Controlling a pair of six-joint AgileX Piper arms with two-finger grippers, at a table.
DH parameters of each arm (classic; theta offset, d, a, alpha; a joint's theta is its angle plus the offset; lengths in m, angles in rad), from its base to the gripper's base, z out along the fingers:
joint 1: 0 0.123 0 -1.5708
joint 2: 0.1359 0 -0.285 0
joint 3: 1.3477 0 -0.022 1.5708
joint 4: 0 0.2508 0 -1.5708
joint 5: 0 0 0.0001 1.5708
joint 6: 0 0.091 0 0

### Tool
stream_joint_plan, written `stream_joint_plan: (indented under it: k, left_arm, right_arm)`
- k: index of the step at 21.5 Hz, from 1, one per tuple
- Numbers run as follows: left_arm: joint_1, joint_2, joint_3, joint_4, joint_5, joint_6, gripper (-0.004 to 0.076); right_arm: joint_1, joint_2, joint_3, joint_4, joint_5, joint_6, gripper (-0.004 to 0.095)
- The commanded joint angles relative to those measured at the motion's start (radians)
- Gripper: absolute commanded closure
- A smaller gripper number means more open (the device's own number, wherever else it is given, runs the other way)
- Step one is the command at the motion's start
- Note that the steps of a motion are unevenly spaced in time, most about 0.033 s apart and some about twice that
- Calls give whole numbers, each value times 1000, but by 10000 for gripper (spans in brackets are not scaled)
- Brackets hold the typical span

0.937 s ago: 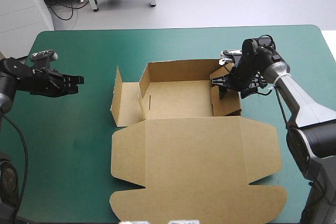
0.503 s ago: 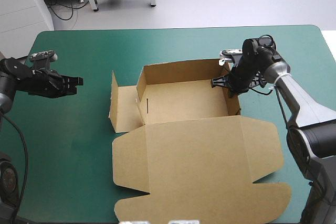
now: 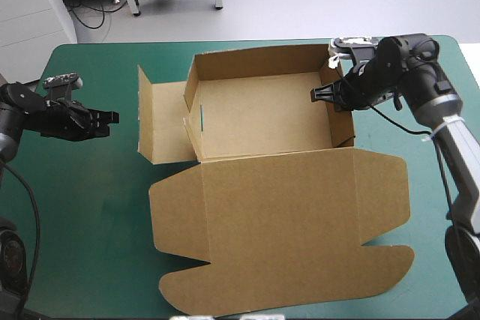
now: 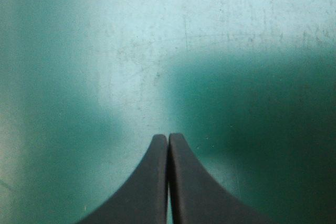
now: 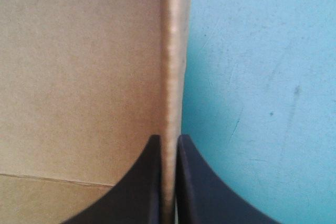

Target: Fold the box

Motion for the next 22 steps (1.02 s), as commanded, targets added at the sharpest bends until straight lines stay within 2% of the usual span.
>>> stream_joint_plan:
  k: [1, 7, 9, 11, 12, 13, 14, 15, 16, 17, 22]
  left_arm:
    - [0, -42, -24, -34, -15, -6, 756]
    - [0, -42, -24, -34, -13, -6, 755]
    - [0, -42, -24, -38, -2, -6, 728]
    - [0, -42, -24, -59, 15, 5, 642]
    - [0, -42, -24, -59, 28, 5, 536]
    - [0, -42, -24, -59, 36, 5, 482]
    - [0, -42, -24, -59, 64, 0, 318]
    - [0, -42, -24, -59, 76, -7, 239]
    - [0, -42, -24, -59, 102, -10, 125]
    - [0, -42, -24, -68, 114, -10, 92]
    - [-3, -42, -24, -219, 164, -6, 101]
  right_arm:
    - [-6, -117, -33, 63, 6, 12, 916]
    - [-6, -206, -33, 119, 6, 31, 916]
    - [-6, -210, -33, 132, 6, 31, 916]
    - [-6, -210, -33, 183, 6, 22, 916]
    - [-6, -210, -33, 195, 6, 18, 916]
    - [-6, -210, -33, 196, 6, 18, 916]
    - [-6, -210, -33, 195, 6, 10, 916]
    - [-6, -210, -33, 195, 6, 5, 916]
    - [-6, -210, -33, 197, 6, 5, 916]
    - [-6, -210, -33, 197, 6, 5, 916]
    - [-6, -206, -33, 194, 6, -12, 916]
